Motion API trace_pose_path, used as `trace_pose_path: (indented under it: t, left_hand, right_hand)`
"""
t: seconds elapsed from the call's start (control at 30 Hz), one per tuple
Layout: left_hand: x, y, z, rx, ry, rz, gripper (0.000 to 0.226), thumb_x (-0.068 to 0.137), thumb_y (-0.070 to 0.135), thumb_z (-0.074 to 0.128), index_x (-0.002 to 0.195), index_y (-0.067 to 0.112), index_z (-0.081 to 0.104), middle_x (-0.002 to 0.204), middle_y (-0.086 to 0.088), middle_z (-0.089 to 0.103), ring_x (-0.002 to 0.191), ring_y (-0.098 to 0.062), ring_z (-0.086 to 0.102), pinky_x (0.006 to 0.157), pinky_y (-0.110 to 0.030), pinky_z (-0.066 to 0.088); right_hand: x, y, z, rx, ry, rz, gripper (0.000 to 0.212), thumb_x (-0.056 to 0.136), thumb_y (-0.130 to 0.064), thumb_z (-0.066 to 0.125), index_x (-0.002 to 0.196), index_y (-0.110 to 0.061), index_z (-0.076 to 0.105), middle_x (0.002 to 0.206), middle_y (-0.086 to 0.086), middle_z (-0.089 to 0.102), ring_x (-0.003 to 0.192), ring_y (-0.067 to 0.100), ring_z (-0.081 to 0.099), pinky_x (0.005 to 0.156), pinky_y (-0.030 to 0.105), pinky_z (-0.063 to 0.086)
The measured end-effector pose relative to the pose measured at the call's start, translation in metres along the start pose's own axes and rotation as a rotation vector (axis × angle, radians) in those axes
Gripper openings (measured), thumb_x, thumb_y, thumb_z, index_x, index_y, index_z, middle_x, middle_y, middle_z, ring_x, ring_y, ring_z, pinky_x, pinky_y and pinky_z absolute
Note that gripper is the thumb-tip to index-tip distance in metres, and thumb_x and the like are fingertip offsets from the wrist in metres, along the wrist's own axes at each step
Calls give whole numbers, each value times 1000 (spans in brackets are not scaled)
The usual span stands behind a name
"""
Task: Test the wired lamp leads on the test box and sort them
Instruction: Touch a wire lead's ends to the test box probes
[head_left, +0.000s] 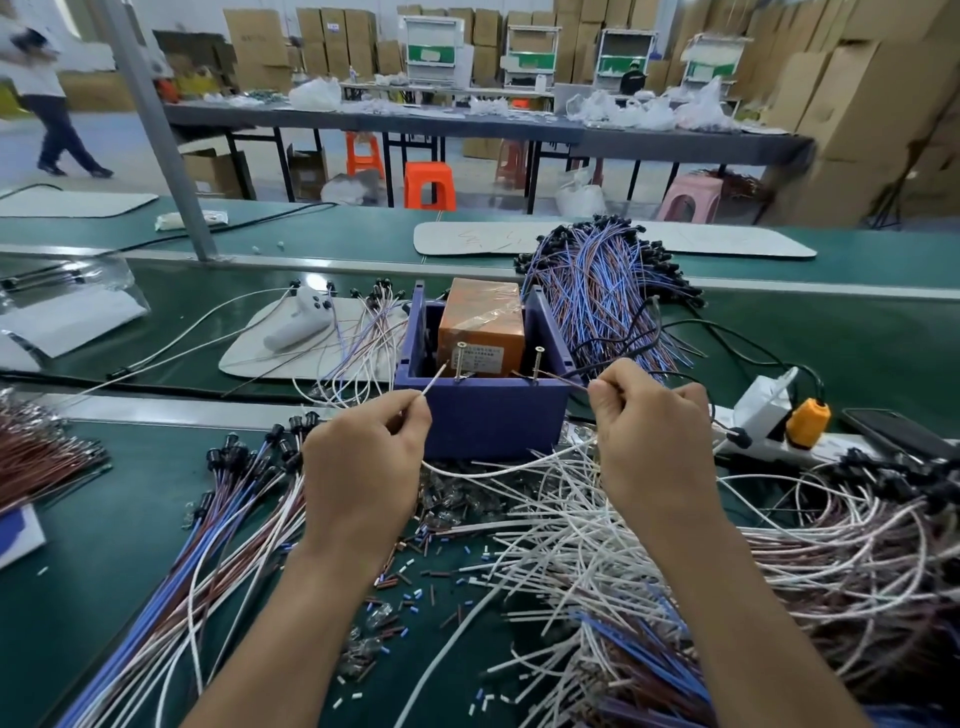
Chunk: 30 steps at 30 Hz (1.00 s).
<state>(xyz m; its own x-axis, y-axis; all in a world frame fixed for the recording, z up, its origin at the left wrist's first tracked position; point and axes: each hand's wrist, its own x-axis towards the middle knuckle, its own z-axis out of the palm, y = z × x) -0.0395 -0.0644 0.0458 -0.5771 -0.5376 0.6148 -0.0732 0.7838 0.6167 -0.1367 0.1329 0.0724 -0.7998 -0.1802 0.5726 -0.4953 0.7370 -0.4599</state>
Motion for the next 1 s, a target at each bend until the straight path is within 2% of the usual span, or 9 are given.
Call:
trace_pose_path:
  t: [0.2,0.37,0.5,0.6,0.67,0.77,0.83,0.93,1.0]
  left_hand:
    - [-3,4,1,-20,1,60,5,90,18,78,89,21,82,56,17,62,77,-7,58,67,4,34]
    - [-4,1,3,-52,20,84,6,90,18,77,85,22,79,58,13,67,73,-16,61,67,-8,39]
    - [-5,1,2,-92,43,57,8,90,19,76,88,26,78,57,17,63,72,-8,62,64,-3,38]
    - [-7,5,0,-143,116,6,10,90,27,72,82,30,78,78,32,65,67,3,61,61,0,38]
    - [-8,9,-2,-176,160,-54,15,89,36,68,75,39,73,77,32,65,62,1,61,58,-5,39]
    - [-5,8,-6,-202,184,-134,19,89,40,66,71,45,66,69,25,66,56,-8,59,57,-24,47]
    - [-1,5,-9,-222,187,-185,14,89,38,67,75,42,68,62,25,66,51,-6,58,57,-30,50]
    - [-1,0,-10,-263,186,-274,9,87,35,69,83,32,77,56,24,63,50,-3,59,59,-39,58]
    - [-6,1,-7,-255,150,-311,14,87,33,70,81,24,79,54,20,62,50,-10,63,60,-43,60]
  right_hand:
    - [-2,-3,-2,1,11,21,23,104,-27,54,83,-19,60,56,2,56,63,4,28,72,36,25]
    - [-2,-4,-3,32,1,21,24,103,-28,53,81,-21,57,55,0,55,60,20,36,75,39,29]
    - [-5,-6,-4,97,-5,28,28,100,-25,55,72,-23,55,50,-6,51,65,29,41,75,39,32]
    - [-5,-9,-7,145,-42,0,30,98,-23,56,68,-22,54,48,-7,50,63,33,49,67,36,33]
    - [-5,-13,-14,120,-107,-45,34,98,-25,56,65,-22,52,49,-7,48,62,33,51,67,34,32]
    - [-6,-22,-32,38,-232,-137,45,104,-35,46,62,-21,50,51,-6,46,65,28,48,71,37,24]
    - [-9,-25,-46,21,-326,-185,48,106,-38,39,67,-17,58,52,-5,48,65,22,47,77,39,26]
    - [-13,-24,-66,-33,-505,-258,43,105,-29,40,67,-16,54,58,-4,53,65,19,49,86,39,31]
    - [-12,-17,-80,-136,-576,-301,39,104,-23,42,69,-15,57,67,-5,63,71,18,54,89,39,31]
